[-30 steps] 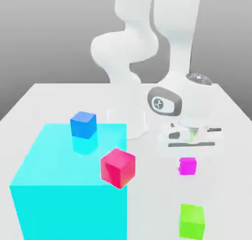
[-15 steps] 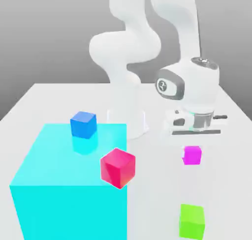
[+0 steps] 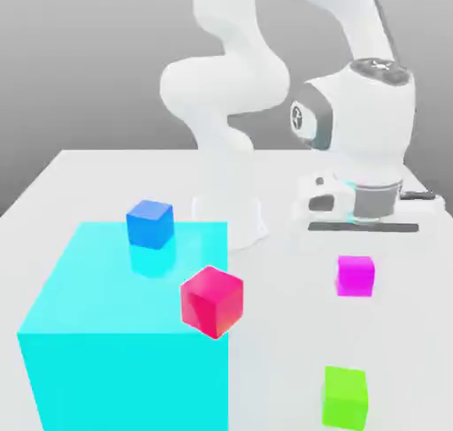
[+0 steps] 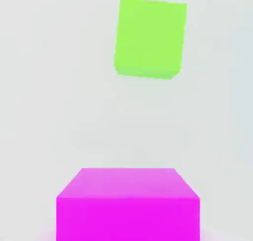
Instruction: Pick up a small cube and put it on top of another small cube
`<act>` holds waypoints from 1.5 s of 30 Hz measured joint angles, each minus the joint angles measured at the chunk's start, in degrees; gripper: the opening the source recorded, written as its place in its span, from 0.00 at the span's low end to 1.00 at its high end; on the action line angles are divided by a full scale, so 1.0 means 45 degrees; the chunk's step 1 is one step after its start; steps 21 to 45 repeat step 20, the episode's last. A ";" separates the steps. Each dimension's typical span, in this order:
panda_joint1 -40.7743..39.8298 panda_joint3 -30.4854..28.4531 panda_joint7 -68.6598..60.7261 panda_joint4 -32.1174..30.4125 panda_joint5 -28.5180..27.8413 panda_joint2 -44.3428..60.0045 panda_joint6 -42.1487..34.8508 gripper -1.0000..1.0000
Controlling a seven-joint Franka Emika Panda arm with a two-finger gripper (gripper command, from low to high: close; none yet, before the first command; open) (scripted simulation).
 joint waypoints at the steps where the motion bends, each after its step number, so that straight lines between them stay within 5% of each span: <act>1: -0.0221 -0.0192 -0.0096 0.0462 -0.0064 -0.0018 -0.0481 0.00; 12: -0.2712 -0.2200 -0.1024 0.5509 -0.0919 -0.0213 -0.5724 0.00; 16: -0.2905 -0.2314 -0.1169 0.4925 -0.0910 0.0492 -0.4445 0.00; 17: -0.2902 -0.2320 -0.1179 0.4784 -0.0903 0.0600 -0.4193 1.00; 45: -0.2902 -0.2320 -0.1180 0.4784 -0.0902 0.0600 -0.4193 1.00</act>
